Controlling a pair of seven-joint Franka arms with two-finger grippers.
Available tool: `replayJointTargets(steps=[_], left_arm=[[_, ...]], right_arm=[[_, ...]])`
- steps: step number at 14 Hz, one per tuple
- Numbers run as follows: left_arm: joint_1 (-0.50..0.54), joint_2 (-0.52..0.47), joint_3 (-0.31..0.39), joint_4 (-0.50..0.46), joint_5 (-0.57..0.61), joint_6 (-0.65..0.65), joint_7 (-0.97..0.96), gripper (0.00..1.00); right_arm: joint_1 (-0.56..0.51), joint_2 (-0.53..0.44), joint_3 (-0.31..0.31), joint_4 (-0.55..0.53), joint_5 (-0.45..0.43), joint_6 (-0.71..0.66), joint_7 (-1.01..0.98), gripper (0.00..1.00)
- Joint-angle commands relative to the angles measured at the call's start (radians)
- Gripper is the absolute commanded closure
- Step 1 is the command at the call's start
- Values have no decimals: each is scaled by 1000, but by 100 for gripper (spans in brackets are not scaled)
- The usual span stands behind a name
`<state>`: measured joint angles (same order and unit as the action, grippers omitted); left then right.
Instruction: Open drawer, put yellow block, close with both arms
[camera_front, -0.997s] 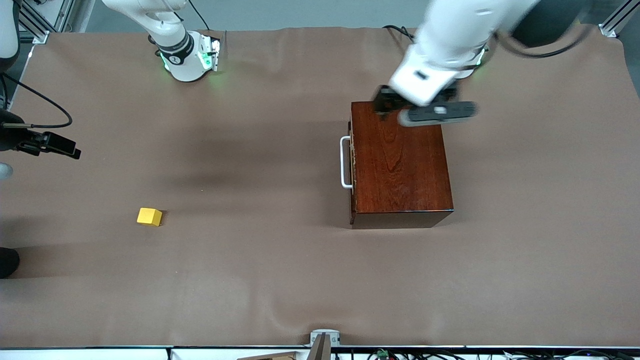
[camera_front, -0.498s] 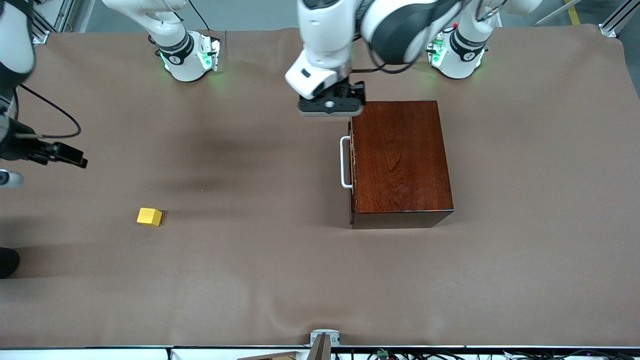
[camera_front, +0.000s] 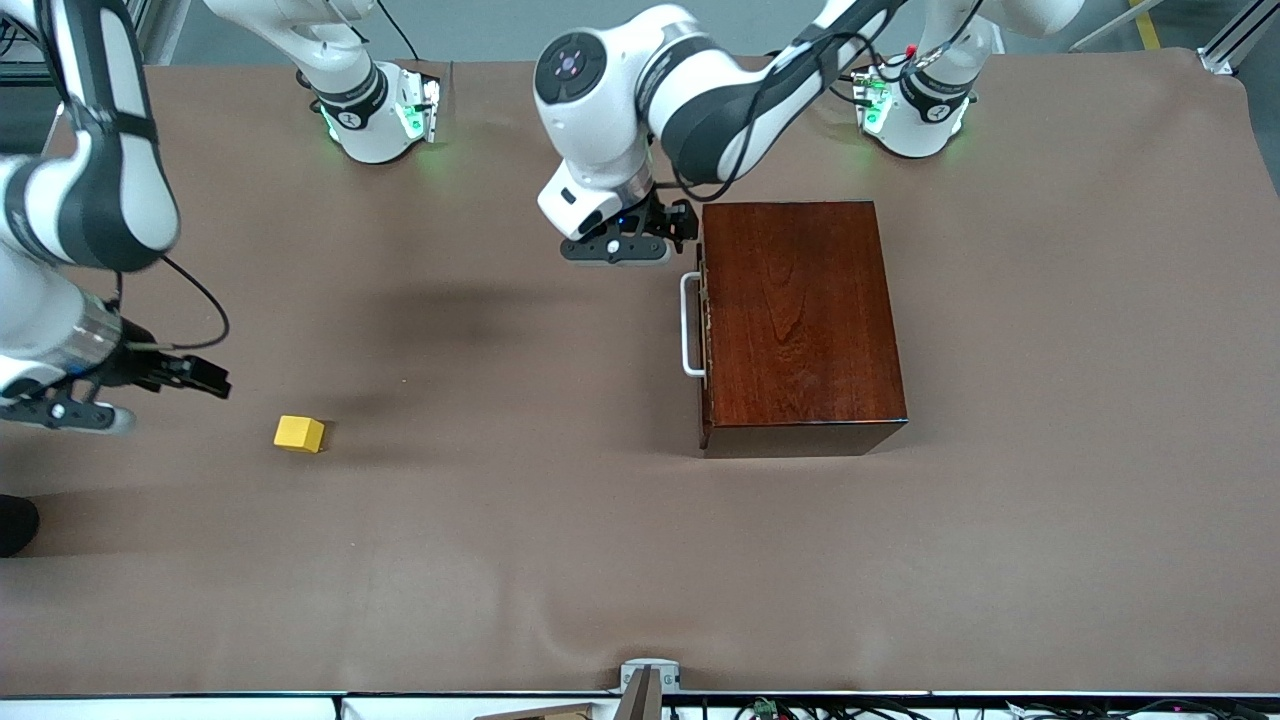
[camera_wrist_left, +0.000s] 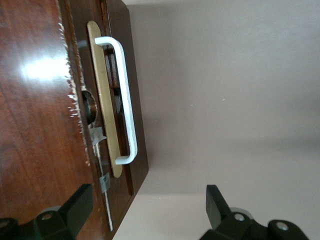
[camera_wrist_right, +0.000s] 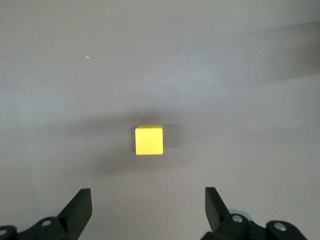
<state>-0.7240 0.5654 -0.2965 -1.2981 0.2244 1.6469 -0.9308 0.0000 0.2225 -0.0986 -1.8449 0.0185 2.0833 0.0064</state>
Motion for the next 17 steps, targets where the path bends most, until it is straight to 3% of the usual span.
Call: replayJointTargets(steps=[1, 9, 17], left_arm=[[-54, 57, 65, 37, 27, -7, 3, 0], [-51, 126, 66, 28, 95, -9, 86, 0], [-46, 165, 82, 30, 105, 22, 12, 0]], right_arm=[[3, 60, 0, 6, 12, 44, 3, 0], [-5, 260, 0, 12, 15, 251, 1, 0], [9, 340, 3, 6, 15, 268, 0, 0]])
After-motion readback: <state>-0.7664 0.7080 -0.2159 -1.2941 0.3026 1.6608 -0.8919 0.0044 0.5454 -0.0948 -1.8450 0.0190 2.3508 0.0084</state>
